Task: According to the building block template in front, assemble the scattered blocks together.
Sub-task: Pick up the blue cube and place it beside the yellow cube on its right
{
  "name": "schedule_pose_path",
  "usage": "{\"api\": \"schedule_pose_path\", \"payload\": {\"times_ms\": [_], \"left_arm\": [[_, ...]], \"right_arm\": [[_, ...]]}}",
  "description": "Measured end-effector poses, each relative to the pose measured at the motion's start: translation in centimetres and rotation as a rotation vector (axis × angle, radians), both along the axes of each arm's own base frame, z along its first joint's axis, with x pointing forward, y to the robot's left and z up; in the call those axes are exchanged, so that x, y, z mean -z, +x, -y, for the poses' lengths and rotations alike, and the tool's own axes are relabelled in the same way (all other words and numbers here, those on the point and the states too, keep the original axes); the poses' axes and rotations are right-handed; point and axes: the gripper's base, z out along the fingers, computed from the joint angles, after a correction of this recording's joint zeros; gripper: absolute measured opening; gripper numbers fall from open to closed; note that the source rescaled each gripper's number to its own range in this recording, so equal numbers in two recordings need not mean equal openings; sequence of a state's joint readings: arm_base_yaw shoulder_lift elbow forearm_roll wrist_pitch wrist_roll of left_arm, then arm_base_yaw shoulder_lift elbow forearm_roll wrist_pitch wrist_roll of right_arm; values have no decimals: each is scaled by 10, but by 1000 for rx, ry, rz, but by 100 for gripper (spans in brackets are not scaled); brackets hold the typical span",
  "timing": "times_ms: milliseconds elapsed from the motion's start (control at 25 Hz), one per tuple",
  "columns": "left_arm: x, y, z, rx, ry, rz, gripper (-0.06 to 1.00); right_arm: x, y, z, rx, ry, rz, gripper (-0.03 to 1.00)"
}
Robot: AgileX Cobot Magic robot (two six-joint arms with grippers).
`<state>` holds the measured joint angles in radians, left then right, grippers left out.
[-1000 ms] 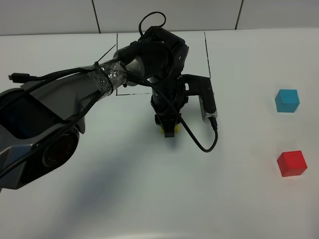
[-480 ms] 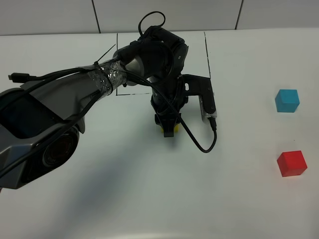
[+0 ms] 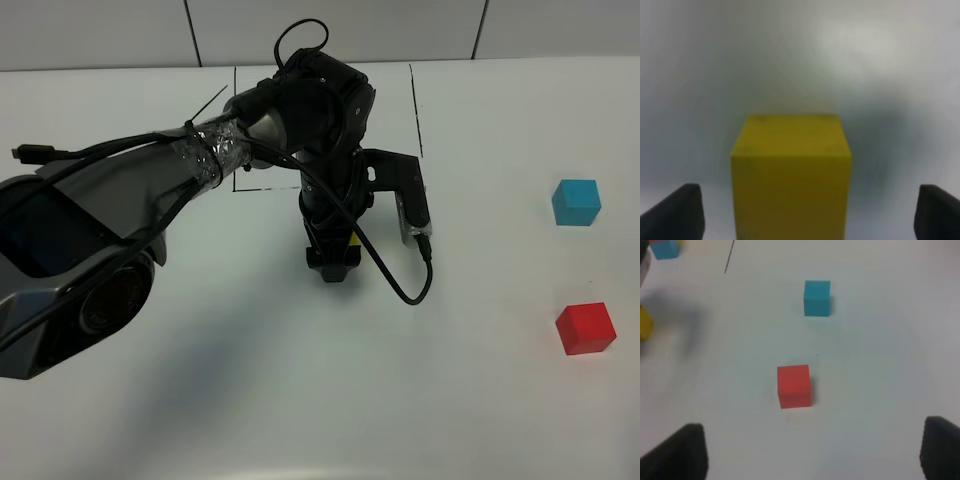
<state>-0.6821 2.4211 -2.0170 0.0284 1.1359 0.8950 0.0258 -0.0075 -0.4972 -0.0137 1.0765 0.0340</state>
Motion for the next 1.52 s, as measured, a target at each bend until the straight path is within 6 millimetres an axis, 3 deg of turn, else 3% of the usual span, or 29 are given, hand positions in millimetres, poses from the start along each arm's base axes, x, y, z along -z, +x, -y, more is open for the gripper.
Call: {"api": "schedule_pose_path", "payload": {"times_ms": [400,720,960,1080,1320,1520], "left_arm": [[-62,-9,-5,-126,-66,47,83],[-82,1,-23,-361,-46,143,83],[-113,19,-61,-562,-97,204,83],[-118,30,-85,-681,-141,169,83],[-130,55,-150,-925,-182,163,83],[-155,59,-203,-1094,-232,197,83]], "right_arm": [[0,0,0,-1,2,0,73],[0,0,-1,-4,6,0,73],[0,0,-1,-8,11,0,73],[0,0,-1,-8,11,0,73],[0,0,-1,-8,11,0,73],[0,0,-1,-8,11,0,73]]}}
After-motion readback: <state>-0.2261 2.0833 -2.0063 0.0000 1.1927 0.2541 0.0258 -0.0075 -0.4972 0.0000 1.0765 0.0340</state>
